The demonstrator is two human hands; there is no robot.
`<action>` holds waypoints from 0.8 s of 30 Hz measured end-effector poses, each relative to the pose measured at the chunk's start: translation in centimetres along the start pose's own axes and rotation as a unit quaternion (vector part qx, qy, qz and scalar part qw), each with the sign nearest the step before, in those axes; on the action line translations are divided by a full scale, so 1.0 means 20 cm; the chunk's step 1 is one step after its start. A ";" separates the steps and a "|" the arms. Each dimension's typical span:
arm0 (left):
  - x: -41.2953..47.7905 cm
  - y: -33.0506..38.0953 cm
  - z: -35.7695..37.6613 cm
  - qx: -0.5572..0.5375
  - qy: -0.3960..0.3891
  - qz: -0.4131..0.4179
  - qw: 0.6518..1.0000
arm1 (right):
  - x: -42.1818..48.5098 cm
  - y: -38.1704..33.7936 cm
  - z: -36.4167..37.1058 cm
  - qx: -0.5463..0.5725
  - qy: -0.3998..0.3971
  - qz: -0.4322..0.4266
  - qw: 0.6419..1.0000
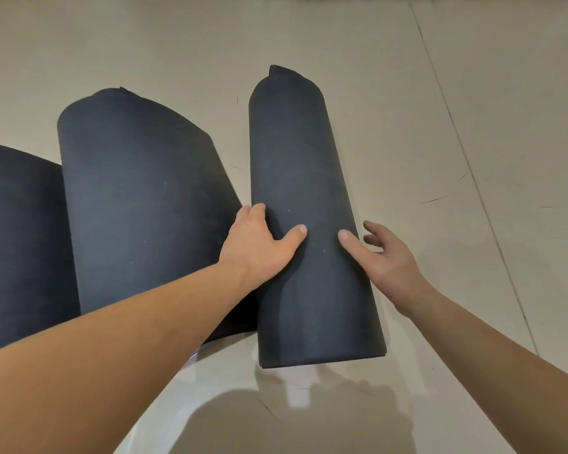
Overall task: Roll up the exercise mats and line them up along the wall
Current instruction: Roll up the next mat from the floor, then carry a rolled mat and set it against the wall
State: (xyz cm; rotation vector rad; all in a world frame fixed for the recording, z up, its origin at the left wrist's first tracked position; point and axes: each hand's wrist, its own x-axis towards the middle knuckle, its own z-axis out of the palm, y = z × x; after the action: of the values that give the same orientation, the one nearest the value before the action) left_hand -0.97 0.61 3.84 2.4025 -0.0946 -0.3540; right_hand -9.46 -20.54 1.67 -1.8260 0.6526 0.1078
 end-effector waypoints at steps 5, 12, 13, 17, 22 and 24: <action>0.01 0.02 -0.05 0.006 0.006 0.020 1.000 | 0.01 0.00 0.00 -0.013 0.013 0.005 1.000; 0.10 0.04 -0.23 0.037 -0.022 0.017 0.999 | 0.03 -0.18 -0.12 -0.116 -0.011 -0.017 0.993; 0.12 0.06 -0.28 0.034 -0.027 0.007 0.999 | 0.02 -0.26 -0.16 -0.134 -0.026 -0.014 0.990; 0.06 0.23 -0.54 0.036 -0.067 -0.035 0.996 | -0.07 -0.70 -0.33 -0.173 -0.082 0.000 0.982; -0.24 0.63 -0.97 -0.007 -0.108 -0.069 0.992 | -0.35 -1.38 -0.51 -0.216 -0.174 0.001 0.961; -0.39 0.85 -1.20 -0.021 -0.112 -0.087 0.990 | -0.48 -1.68 -0.61 -0.247 -0.211 -0.007 0.946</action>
State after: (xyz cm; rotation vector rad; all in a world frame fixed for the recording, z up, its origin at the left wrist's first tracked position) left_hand -1.30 4.37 34.02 2.3271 0.0223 -0.6989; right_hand -4.34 -20.95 38.37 -2.1889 0.3204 0.6867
